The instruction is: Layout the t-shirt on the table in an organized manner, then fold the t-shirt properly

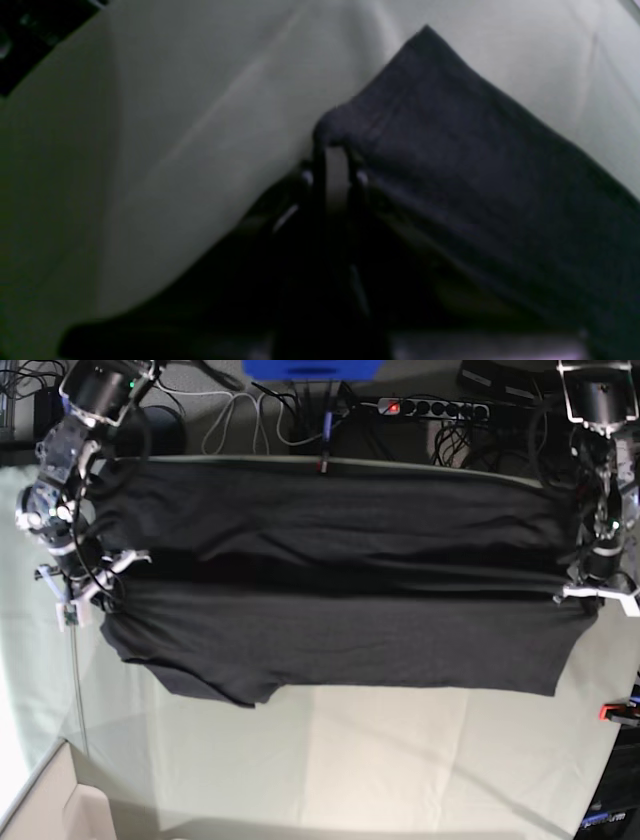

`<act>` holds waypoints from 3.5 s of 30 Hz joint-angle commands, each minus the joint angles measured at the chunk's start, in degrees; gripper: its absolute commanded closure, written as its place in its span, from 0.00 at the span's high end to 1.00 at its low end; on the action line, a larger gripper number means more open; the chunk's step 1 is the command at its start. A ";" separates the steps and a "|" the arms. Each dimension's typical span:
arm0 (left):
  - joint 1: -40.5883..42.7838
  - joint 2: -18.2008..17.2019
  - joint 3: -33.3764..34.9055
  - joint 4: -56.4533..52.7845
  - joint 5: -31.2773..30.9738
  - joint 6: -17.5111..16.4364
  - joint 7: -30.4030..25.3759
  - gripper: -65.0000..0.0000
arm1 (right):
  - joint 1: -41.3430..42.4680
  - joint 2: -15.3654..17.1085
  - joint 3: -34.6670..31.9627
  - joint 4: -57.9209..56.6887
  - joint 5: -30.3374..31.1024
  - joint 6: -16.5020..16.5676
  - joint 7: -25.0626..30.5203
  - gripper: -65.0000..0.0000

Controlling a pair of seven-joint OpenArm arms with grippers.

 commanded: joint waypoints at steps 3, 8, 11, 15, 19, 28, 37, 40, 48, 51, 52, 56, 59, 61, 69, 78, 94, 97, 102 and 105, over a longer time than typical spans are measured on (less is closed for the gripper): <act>1.14 -1.03 -1.10 0.55 0.34 0.48 -1.54 0.00 | -2.42 0.90 0.09 1.90 2.32 -0.29 1.13 0.00; 3.16 -0.95 -1.01 0.72 -0.01 0.48 -1.54 0.00 | -5.85 0.98 -0.26 1.90 4.07 -0.29 1.22 0.00; 3.51 -0.95 -0.92 0.29 0.07 0.48 -1.54 0.00 | -6.82 0.90 -0.26 1.90 4.16 -0.29 1.22 0.00; 3.34 -0.95 -0.66 0.11 0.34 0.48 -1.37 0.01 | -6.99 0.90 -0.26 1.90 3.99 -0.29 0.95 0.00; 3.07 -0.95 -1.01 0.29 -0.10 0.48 3.03 0.17 | -7.08 0.98 -0.09 1.90 3.90 -0.29 0.95 0.10; 3.60 -1.03 -3.56 6.09 -0.10 0.48 8.92 0.50 | -9.19 0.72 0.35 7.61 4.25 -0.29 0.95 0.48; -2.20 -0.15 -7.96 7.58 0.51 0.48 8.74 0.50 | -6.03 -0.77 0.53 11.30 6.36 -0.29 0.86 0.49; -9.59 -0.07 -6.90 0.11 1.22 0.48 9.09 0.50 | -2.77 -0.77 0.53 8.14 6.27 -0.29 0.86 0.49; -27.61 0.37 3.47 -21.25 12.91 0.48 8.21 0.50 | 2.68 -0.42 0.62 4.97 6.18 -0.29 -5.38 0.49; -32.00 0.37 4.44 -29.96 13.88 0.48 3.11 0.50 | 2.85 -0.42 0.44 4.80 6.18 -0.29 -5.29 0.49; -33.06 0.37 4.88 -32.95 13.88 0.48 0.21 0.50 | 2.85 -0.42 0.44 4.80 6.18 -0.29 -5.29 0.49; -34.55 0.37 12.35 -41.74 13.79 0.48 -7.96 0.50 | 2.77 -0.42 0.44 4.80 6.18 -0.29 -5.29 0.49; -34.47 0.37 17.98 -42.88 13.26 0.48 -12.53 0.50 | 2.59 -0.42 0.44 4.80 6.18 -0.29 -5.29 0.49; -34.47 1.16 20.17 -43.50 13.17 0.48 -14.29 0.50 | 2.59 -0.42 0.44 4.80 6.18 -0.29 -5.29 0.49; -34.47 2.31 20.26 -43.50 13.61 0.48 -14.82 0.50 | 2.41 -0.51 0.44 4.80 6.18 -0.29 -5.29 0.49; -33.59 2.13 20.09 -43.32 13.26 0.48 -14.82 0.50 | 2.59 -0.42 0.44 4.80 6.18 -0.29 -5.29 0.49; -33.50 1.16 20.09 -43.50 13.26 0.75 -14.56 0.50 | 2.59 -0.42 0.44 4.80 6.18 -0.29 -5.29 0.49; -33.50 1.34 20.09 -44.55 13.26 0.75 -14.56 0.50 | 2.59 -0.42 0.44 4.80 6.18 -0.29 -5.29 0.49; -33.50 1.43 20.00 -48.95 13.26 0.48 -14.82 0.50 | 2.68 -0.42 0.44 4.80 6.18 -0.29 -5.29 0.49; -32.80 1.60 20.00 -49.03 13.17 0.48 -14.82 0.49 | 2.85 -0.42 0.44 4.80 6.18 -0.29 -5.29 0.49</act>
